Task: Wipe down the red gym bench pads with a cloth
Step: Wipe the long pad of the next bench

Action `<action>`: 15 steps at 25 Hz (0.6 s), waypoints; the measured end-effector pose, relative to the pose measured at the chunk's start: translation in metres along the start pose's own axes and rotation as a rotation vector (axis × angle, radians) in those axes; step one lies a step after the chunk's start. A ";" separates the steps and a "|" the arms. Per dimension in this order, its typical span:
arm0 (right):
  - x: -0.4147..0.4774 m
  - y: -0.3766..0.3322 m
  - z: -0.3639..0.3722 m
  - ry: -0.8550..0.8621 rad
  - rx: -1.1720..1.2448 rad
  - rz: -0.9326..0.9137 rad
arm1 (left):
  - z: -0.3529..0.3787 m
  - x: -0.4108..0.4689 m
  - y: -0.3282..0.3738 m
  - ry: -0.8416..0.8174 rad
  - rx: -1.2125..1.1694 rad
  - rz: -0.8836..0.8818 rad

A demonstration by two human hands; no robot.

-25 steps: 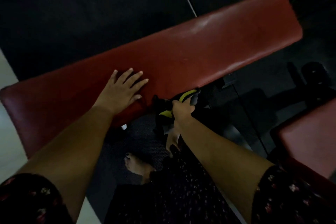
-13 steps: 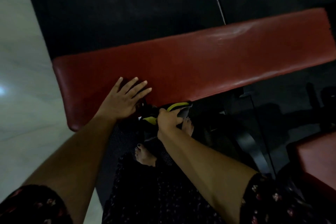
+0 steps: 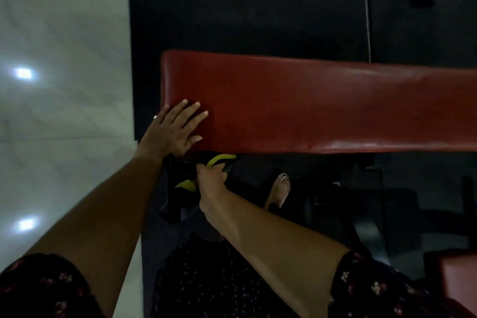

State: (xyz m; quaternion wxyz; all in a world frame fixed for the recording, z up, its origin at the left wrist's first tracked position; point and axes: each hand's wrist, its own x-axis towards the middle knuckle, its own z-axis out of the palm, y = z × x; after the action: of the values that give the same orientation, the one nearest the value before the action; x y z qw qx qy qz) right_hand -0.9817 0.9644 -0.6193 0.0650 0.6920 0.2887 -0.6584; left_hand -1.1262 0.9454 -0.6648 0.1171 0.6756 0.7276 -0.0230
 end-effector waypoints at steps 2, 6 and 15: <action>-0.004 -0.001 0.012 -0.027 0.018 0.028 | -0.002 -0.009 -0.003 -0.042 -0.098 -0.054; -0.010 0.016 0.016 -0.194 -0.335 -0.030 | -0.003 -0.016 -0.003 -0.079 -0.140 -0.107; 0.019 0.010 -0.022 -0.184 -1.382 -0.324 | -0.009 -0.021 0.034 -0.041 -0.265 -0.381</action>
State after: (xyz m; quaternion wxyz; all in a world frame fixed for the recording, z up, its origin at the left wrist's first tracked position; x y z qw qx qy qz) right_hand -0.9583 0.9729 -0.6375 0.4141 0.3824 0.7324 -0.3820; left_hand -1.0923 0.9297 -0.6472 0.2130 0.5041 0.8362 0.0373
